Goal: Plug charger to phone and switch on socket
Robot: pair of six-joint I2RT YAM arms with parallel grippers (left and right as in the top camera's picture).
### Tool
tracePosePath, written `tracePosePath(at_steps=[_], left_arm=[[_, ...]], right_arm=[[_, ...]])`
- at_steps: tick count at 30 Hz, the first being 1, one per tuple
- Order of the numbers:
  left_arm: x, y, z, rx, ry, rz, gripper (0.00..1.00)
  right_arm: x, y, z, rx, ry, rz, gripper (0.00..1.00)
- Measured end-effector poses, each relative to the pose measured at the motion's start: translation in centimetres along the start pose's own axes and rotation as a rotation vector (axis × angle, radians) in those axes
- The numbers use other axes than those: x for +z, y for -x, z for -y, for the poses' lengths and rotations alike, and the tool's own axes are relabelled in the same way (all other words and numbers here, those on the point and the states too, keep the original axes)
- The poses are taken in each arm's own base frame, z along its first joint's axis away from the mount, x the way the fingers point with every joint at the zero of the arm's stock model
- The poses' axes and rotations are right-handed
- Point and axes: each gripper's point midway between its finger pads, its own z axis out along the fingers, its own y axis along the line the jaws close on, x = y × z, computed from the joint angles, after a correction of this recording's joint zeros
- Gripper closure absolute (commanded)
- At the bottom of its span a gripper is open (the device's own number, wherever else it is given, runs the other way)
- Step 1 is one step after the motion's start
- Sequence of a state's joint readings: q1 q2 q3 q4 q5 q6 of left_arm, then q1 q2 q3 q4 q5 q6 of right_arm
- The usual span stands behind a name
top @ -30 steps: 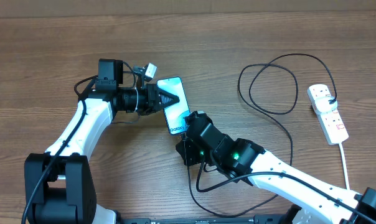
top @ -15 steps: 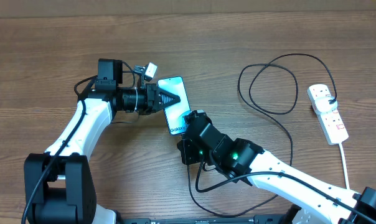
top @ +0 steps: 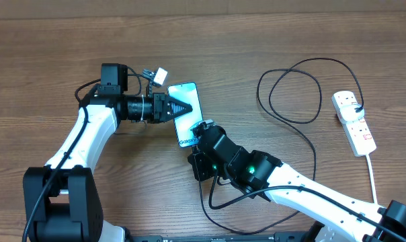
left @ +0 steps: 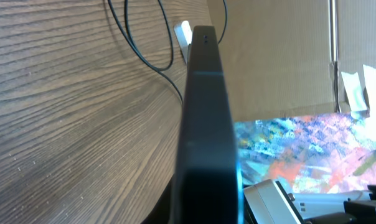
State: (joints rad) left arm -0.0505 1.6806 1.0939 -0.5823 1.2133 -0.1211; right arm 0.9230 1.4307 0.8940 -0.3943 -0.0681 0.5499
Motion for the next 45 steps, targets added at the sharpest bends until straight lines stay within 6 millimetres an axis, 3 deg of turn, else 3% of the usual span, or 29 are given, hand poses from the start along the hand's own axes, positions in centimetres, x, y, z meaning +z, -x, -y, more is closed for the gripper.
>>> tracePosePath(at_steps=[32,36,39,40,45], left_arm=[[0.8,-0.2,1.9,0.085,-0.062,-0.032,0.96],[1.0,-0.4,2.0,0.087,-0.064,-0.039,0.96],[1.4,-0.9,1.7,0.080,-0.051,-0.053,0.96],[1.5,-0.8,1.2,0.077,-0.023,-0.051,0.96],[1.6,-1.0,-0.8,0.011,0.089,-0.050,0.96]], right_arm=[[-1.1,2.5,-0.7,-0.006,0.024,0.025,0.96],[-1.2,2.4,-0.5,-0.011,0.015,0.020,0.79],[-1.7,3.5,-0.6,-0.005,0.009,0.044,0.64],[-1.8,3.6,-0.8,-0.007,0.015,0.043,0.54],[-2.2,3.6,-0.8,-0.003,0.009,0.025,0.27]])
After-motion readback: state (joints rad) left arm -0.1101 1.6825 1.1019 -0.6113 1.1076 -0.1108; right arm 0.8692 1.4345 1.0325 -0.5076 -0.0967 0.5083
